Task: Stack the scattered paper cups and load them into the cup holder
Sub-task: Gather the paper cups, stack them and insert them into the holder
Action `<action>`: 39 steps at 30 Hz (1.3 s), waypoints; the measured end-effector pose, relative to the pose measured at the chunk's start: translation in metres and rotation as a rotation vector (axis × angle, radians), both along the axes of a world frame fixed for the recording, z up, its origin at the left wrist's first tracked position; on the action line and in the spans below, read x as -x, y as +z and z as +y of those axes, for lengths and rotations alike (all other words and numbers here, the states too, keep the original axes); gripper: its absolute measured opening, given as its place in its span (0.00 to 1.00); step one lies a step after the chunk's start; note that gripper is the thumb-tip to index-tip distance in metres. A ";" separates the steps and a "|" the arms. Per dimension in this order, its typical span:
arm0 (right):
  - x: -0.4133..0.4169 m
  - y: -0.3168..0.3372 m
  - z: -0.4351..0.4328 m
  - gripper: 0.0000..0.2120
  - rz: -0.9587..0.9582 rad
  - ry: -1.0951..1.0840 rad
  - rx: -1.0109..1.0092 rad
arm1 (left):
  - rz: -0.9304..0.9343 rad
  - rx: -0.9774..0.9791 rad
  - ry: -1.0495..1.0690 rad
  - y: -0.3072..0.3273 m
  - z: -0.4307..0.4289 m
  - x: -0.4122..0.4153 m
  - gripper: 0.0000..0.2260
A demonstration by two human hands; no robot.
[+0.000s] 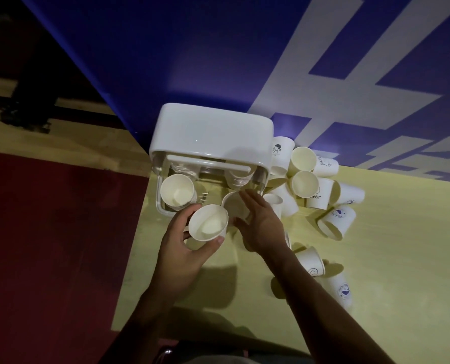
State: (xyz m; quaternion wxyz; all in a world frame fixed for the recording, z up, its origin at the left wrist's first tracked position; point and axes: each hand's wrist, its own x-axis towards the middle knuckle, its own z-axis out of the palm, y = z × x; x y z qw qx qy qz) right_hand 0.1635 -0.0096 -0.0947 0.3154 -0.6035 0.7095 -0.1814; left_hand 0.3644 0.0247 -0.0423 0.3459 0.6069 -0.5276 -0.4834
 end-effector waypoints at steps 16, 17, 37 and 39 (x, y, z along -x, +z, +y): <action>0.014 0.032 0.022 0.19 -0.328 -0.131 0.180 | -0.162 0.066 -0.159 -0.020 -0.047 0.057 0.30; 0.016 0.023 0.020 0.20 -0.291 -0.118 0.158 | -0.186 0.061 -0.167 -0.026 -0.048 0.058 0.30; 0.017 -0.003 0.015 0.19 -0.089 -0.032 0.138 | -0.458 -0.019 -0.188 -0.054 -0.049 0.065 0.36; 0.027 0.003 0.026 0.16 -0.101 -0.130 0.184 | -0.502 0.098 -0.160 -0.051 -0.042 0.066 0.37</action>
